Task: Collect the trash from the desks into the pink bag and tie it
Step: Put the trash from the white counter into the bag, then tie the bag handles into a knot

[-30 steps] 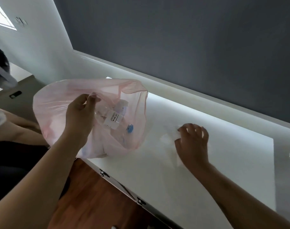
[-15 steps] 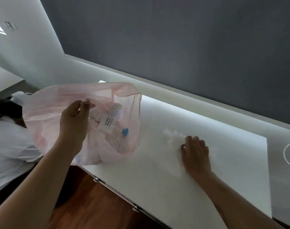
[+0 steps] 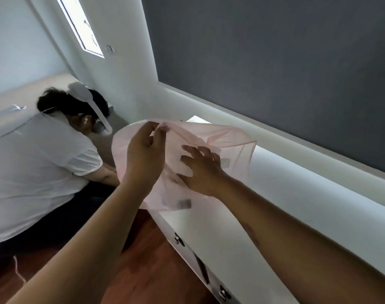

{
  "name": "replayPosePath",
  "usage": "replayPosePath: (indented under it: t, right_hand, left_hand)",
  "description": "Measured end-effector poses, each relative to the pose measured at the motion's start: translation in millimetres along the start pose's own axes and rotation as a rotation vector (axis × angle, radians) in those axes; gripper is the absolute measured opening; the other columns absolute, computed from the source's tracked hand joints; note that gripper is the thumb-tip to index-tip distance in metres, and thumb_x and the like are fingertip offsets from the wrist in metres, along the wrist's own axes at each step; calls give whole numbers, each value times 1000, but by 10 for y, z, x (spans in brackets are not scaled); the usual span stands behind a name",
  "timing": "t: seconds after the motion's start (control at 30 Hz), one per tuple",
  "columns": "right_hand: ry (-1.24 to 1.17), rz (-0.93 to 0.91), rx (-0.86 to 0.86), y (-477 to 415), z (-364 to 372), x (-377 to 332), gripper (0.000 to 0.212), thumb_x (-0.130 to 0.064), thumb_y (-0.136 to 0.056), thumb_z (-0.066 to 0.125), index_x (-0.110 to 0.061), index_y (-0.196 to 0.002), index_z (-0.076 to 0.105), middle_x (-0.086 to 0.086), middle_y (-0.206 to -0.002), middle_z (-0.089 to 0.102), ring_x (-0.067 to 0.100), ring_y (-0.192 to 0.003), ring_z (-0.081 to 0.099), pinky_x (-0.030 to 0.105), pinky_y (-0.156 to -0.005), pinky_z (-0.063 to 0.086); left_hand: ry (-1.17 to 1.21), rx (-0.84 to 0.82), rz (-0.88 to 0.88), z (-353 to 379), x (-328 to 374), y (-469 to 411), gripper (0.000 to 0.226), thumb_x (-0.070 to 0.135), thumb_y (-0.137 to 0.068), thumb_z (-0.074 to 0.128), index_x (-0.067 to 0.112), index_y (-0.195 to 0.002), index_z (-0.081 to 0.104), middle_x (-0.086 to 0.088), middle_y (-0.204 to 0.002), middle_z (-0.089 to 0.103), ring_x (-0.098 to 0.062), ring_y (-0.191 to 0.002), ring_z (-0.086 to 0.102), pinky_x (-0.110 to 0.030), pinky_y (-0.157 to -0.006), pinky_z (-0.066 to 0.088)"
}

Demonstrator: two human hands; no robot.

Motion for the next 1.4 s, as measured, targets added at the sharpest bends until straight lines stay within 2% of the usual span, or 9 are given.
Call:
replayPosePath:
  t: [0.17,0.3,0.43,0.5,0.67,0.83,0.97,1.23,1.4]
  right_hand:
    - [-27,60,686,265,-146,406,40,-53,-86,58,-29,-118,60,-1,-123,56,21,-115,45,42,-94,41]
    - [41,547,384,258,-65,945,92,-55,-79,69,-31,-152,18,11,-157,25,40,-141,23,53,-109,30]
    - [-356,672,258,176,-145,1389,22,-22,-93,55,-18,-112,65,10,-111,67,36,-109,58,33,-80,46]
    - [-569,700,399,162,-402,1458,15,-10,-89,51,-14,-86,65,2,-79,66,33,-89,63,28,-66,41]
    - [-541,575,456,257,-1130,1355,21,-16,-95,45,-3,-89,59,12,-80,60,31,-74,56,36,-60,49]
    - [-483,618,653,682,-1812,1337,23,-17,-97,41,-8,-94,62,9,-77,63,24,-63,61,28,-55,50]
    - [-732,654,630,1047,-2078,1358,22,-14,-98,44,-18,-90,64,8,-85,65,23,-76,63,37,-72,58]
    - [-1306,605,1089,1669,-1915,1317,35,-26,-105,30,-8,-121,55,4,-112,68,17,-106,65,33,-90,51]
    - [-1453,786,1355,1654,-1588,1033,25,-17,-90,42,-20,-67,50,-1,-66,48,14,-62,52,26,-65,49]
  left_hand:
    - [22,102,-48,-240,-86,-95,23,44,-99,47,39,-83,62,14,-73,67,0,-68,61,-21,-60,42]
    - [71,74,-29,-260,-111,-100,18,55,-88,50,44,-83,64,17,-74,67,-10,-76,64,-26,-65,47]
    - [49,47,20,-341,-73,-216,23,47,-93,49,34,-95,68,14,-81,67,-14,-81,64,-29,-68,48]
    - [38,90,32,-432,18,-371,19,37,-98,50,32,-95,67,9,-84,67,-15,-83,62,-28,-69,46]
    - [-168,204,155,-771,415,-853,29,37,-98,46,22,-99,71,7,-94,64,-13,-81,59,-25,-70,46]
    - [-142,-240,19,-848,623,-1255,16,33,-87,71,19,-93,68,6,-71,66,-6,-59,64,-18,-51,53]
    - [203,-837,-172,-843,568,-1488,42,16,-78,73,2,-118,69,-1,-86,74,-9,-76,70,-24,-79,57]
    - [388,-1078,-128,-122,117,-1623,32,14,-94,51,2,-116,71,-19,-129,64,-33,-120,60,-36,-96,52]
    - [343,-919,67,516,-10,-1596,33,41,-96,53,17,-91,75,-7,-101,69,-27,-98,62,-44,-97,46]
Point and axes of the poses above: each hand's wrist, its own y-axis away from the middle knuckle, its own z-axis out of the palm, x = y × z, the point moved 2 cm from there along -y, towards the middle knuckle
